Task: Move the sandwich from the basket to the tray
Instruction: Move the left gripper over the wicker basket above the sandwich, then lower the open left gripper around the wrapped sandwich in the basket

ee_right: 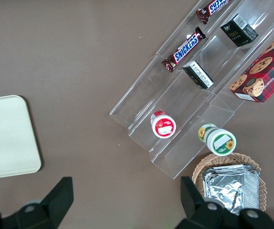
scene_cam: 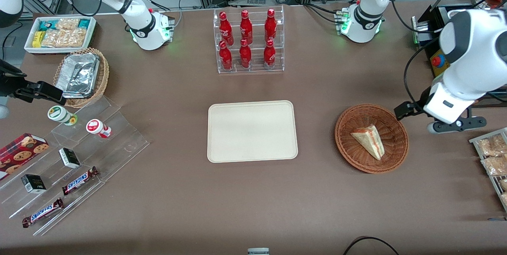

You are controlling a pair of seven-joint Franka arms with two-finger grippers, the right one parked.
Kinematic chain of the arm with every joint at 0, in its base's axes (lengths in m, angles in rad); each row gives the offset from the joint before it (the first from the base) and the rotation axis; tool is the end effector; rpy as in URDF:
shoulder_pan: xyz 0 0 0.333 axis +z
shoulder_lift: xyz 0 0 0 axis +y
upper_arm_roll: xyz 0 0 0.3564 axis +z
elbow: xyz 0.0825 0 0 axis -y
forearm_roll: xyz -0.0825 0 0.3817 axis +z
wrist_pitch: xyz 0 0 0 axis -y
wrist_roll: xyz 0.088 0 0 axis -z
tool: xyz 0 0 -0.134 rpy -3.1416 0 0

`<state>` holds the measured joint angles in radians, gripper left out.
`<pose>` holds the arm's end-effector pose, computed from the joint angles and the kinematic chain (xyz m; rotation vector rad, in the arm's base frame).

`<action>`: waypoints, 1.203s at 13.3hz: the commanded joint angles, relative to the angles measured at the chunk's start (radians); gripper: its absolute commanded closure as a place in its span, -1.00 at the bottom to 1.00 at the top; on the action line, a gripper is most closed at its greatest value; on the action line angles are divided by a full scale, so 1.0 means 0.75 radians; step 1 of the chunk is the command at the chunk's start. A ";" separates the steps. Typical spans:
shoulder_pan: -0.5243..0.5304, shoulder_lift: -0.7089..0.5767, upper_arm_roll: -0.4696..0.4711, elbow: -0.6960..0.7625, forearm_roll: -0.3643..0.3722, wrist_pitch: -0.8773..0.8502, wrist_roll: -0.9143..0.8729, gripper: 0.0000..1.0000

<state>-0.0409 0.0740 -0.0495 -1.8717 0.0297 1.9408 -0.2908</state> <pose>0.5793 -0.0491 0.4850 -3.1031 -0.2952 0.0002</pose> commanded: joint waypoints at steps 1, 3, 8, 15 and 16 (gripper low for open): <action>-0.017 -0.019 -0.024 -0.161 -0.003 0.201 -0.215 -1.00; -0.017 -0.015 -0.044 -0.253 -0.003 0.336 -0.360 -1.00; -0.017 0.063 -0.053 -0.419 -0.003 0.597 -0.510 -1.00; -0.015 0.216 -0.065 -0.419 -0.003 0.744 -0.525 -1.00; -0.017 0.239 -0.065 -0.421 -0.003 0.776 -0.525 -1.00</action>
<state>-0.0471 0.2213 -0.0988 -2.1904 0.0297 2.4778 -0.6633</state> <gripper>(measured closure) 0.000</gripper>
